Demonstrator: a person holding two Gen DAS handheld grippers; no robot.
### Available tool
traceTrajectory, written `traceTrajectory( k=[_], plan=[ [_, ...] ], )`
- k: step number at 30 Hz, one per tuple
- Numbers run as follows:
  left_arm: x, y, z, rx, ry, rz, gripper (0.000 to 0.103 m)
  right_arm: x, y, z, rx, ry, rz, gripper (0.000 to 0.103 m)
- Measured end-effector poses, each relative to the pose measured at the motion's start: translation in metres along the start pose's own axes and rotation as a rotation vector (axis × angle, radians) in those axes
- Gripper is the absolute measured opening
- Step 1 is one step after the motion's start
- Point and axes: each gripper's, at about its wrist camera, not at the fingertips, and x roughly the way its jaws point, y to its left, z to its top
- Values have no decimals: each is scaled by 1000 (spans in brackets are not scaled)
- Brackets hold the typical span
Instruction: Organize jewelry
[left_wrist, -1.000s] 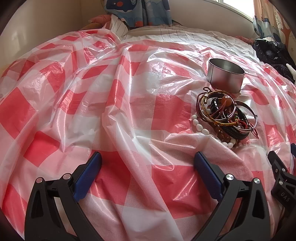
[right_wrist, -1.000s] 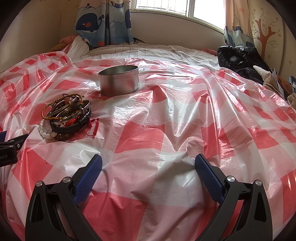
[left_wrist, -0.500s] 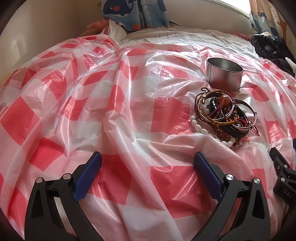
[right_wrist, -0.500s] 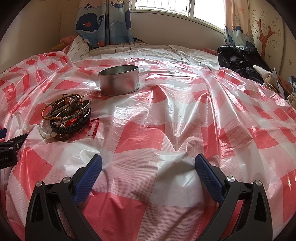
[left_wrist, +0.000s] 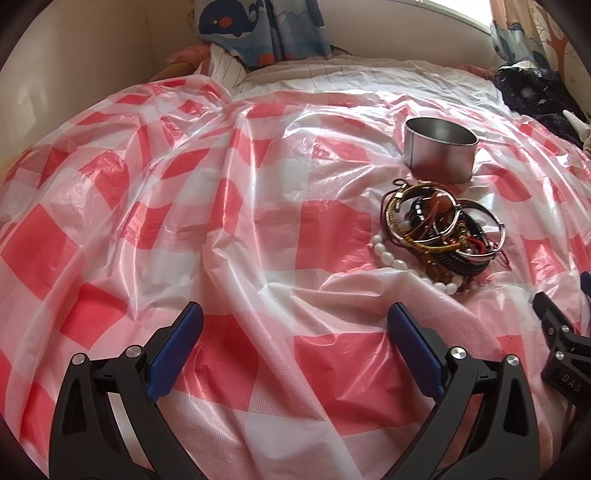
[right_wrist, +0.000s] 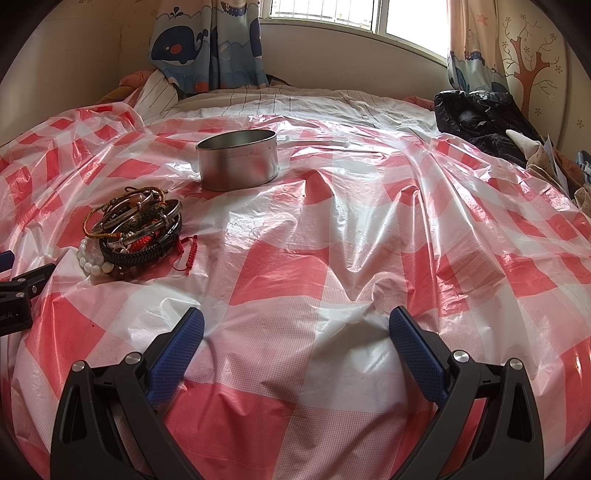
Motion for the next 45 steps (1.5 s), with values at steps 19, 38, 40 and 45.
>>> traceTrajectory(
  k=[19, 38, 40, 45],
  plan=[
    [-1, -19, -11, 17, 5, -12, 96, 0, 0, 0, 0, 1, 0, 96],
    [-23, -30, 25, 85, -85, -313, 95, -17, 9, 11, -40, -79, 66, 96],
    [-15, -37, 32, 111, -64, -334, 86, -15, 15, 11, -62, -66, 70, 96],
    [-3, -58, 40, 176, -36, -353, 62, -8, 13, 11, -41, -34, 88, 96]
  ],
)
